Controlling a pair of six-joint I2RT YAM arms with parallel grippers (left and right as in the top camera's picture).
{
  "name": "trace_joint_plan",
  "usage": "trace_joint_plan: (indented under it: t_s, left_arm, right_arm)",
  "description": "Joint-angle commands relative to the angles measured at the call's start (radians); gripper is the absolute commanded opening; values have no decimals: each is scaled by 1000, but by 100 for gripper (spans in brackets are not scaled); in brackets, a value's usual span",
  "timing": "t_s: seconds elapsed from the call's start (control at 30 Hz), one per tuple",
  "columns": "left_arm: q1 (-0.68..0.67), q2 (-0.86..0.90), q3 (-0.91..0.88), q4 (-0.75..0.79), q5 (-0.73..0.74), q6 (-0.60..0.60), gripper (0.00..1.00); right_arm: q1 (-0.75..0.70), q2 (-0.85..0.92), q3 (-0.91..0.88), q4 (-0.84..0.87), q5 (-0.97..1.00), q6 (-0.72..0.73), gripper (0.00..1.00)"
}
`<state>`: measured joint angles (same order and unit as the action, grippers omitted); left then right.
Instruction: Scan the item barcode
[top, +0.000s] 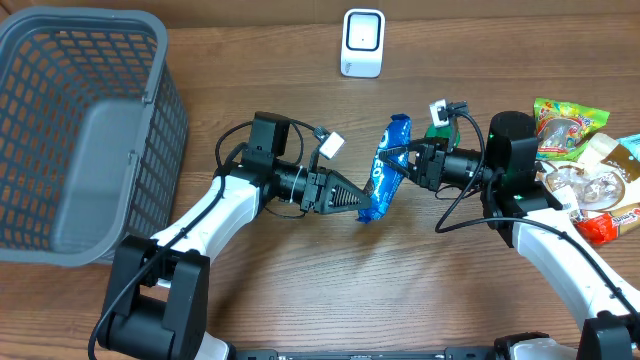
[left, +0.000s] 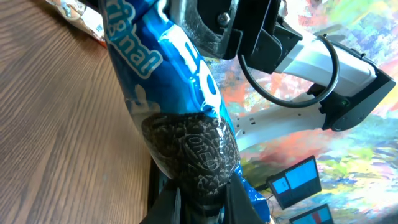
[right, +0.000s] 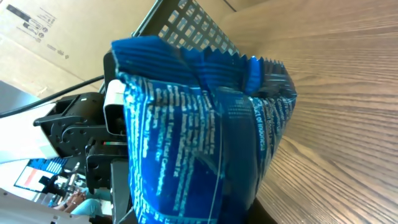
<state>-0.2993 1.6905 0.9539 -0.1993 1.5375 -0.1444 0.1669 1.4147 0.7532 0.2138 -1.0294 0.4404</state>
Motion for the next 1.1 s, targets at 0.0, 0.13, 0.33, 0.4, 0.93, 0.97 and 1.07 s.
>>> trace_joint_plan:
  t_s: [0.0,0.13,0.33,0.4,0.93,0.97,1.07]
  left_arm:
    - [23,-31,5,20,33,10,4]
    - [26,-31,4,-4,-109,10,31]
    - [56,-31,4,-182,-546,97,48]
    - [62,-31,4,-231,-656,124,49]
    - [61,-31,43,-341,-938,140,44]
    - [61,-31,61,-372,-975,146,43]
    - [61,-31,126,-461,-1084,150,41]
  right_arm:
    - [1,3,-1,-5,-38,-14,12]
    - [1,3,-1,-2,-17,-5,9]
    - [2,3,0,-37,56,10,7]
    - [9,3,0,-70,104,9,6]
    - [355,3,2,-383,940,6,13]
    - [364,6,2,-402,980,5,15]
    - [380,29,2,-449,1076,6,17]
